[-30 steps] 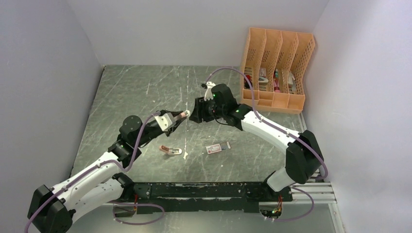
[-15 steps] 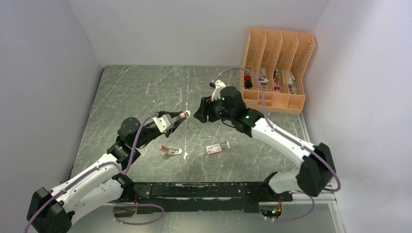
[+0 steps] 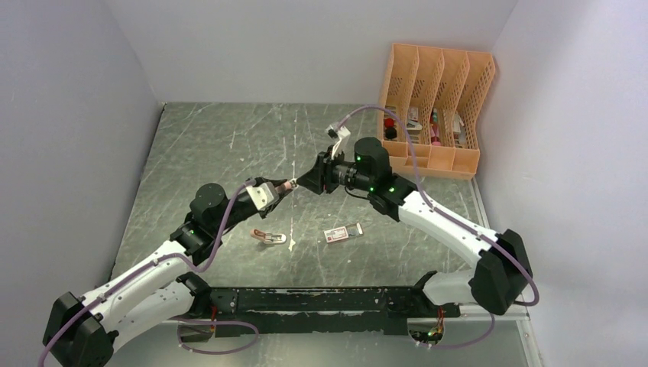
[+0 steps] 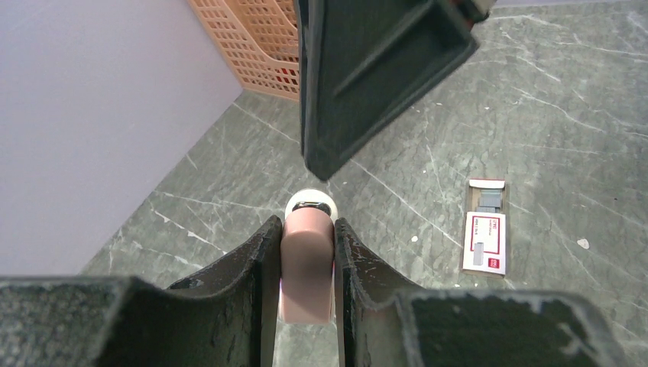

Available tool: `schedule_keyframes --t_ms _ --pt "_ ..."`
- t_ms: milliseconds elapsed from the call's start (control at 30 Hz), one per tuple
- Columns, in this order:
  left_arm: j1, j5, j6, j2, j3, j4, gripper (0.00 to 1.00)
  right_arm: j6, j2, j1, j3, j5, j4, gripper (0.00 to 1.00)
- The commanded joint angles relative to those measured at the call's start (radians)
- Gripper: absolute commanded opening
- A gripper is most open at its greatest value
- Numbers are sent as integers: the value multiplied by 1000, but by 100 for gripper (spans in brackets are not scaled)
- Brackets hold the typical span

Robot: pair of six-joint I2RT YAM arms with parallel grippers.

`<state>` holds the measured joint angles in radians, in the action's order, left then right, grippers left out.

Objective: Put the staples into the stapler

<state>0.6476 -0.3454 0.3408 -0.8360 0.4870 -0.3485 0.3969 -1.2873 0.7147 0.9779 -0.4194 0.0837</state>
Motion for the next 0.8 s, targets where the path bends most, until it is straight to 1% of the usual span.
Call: schedule_keyframes --t_ms 0,167,267,333,433,600,733,767 --pt "-4 -37 6 2 32 -26 7 17 -41 5 41 -27 -29 37" --pt "-4 -51 3 0 33 -32 7 22 -67 5 53 -56 -26 35" --pt "-3 -62 3 -2 35 -30 7 31 -71 5 52 -48 -21 33" --pt "-4 -69 4 -2 36 -30 7 34 -75 5 51 -35 -24 31" --pt "-3 -81 1 3 37 -35 7 40 -83 5 53 -33 -26 25" --pt "-3 -74 -6 16 31 -54 7 47 -93 5 48 -61 -30 22" --pt "-3 -84 -13 23 38 -65 7 66 -94 5 33 -55 -21 11" --pt "-3 -82 -19 27 42 -72 7 77 -96 5 30 -52 -15 7"
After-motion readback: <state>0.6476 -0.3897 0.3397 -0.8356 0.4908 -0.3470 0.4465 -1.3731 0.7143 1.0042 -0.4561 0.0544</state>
